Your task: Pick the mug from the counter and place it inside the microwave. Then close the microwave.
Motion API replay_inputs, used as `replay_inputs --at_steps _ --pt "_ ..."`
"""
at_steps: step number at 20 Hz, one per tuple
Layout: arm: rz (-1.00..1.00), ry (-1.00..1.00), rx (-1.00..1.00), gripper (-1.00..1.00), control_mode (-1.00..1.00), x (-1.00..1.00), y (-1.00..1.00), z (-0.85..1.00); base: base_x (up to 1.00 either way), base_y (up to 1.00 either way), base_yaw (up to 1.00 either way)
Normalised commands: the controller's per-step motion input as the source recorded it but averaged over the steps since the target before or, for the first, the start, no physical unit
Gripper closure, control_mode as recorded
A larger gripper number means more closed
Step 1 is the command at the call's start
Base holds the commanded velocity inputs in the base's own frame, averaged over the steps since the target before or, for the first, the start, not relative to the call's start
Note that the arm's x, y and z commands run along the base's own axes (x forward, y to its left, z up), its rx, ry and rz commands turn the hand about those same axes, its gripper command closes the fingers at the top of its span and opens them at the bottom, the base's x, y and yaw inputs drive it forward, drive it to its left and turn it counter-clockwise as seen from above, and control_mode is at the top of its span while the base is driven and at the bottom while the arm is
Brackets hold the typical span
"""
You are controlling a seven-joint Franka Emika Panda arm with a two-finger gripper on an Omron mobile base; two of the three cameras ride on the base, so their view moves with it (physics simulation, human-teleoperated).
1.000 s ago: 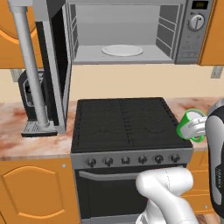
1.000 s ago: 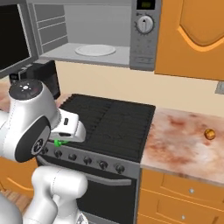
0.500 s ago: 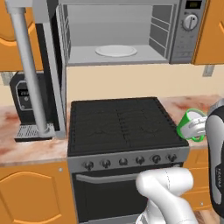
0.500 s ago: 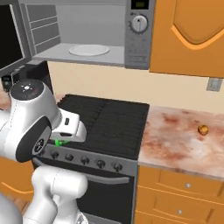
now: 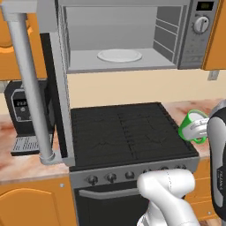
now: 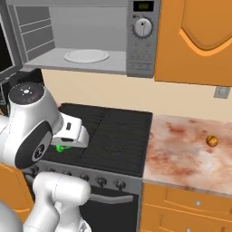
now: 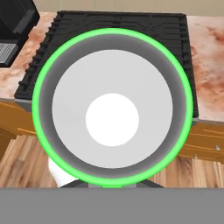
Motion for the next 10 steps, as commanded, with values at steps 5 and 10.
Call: replay_inputs --at_steps 5,10 --pt "0.0 0.0 0.0 1.0 1.0 0.0 0.0 0.0 0.51 0.24 -0.03" --pt "0.0 0.0 0.0 1.0 1.0 0.0 0.0 0.0 0.36 0.27 0.0"
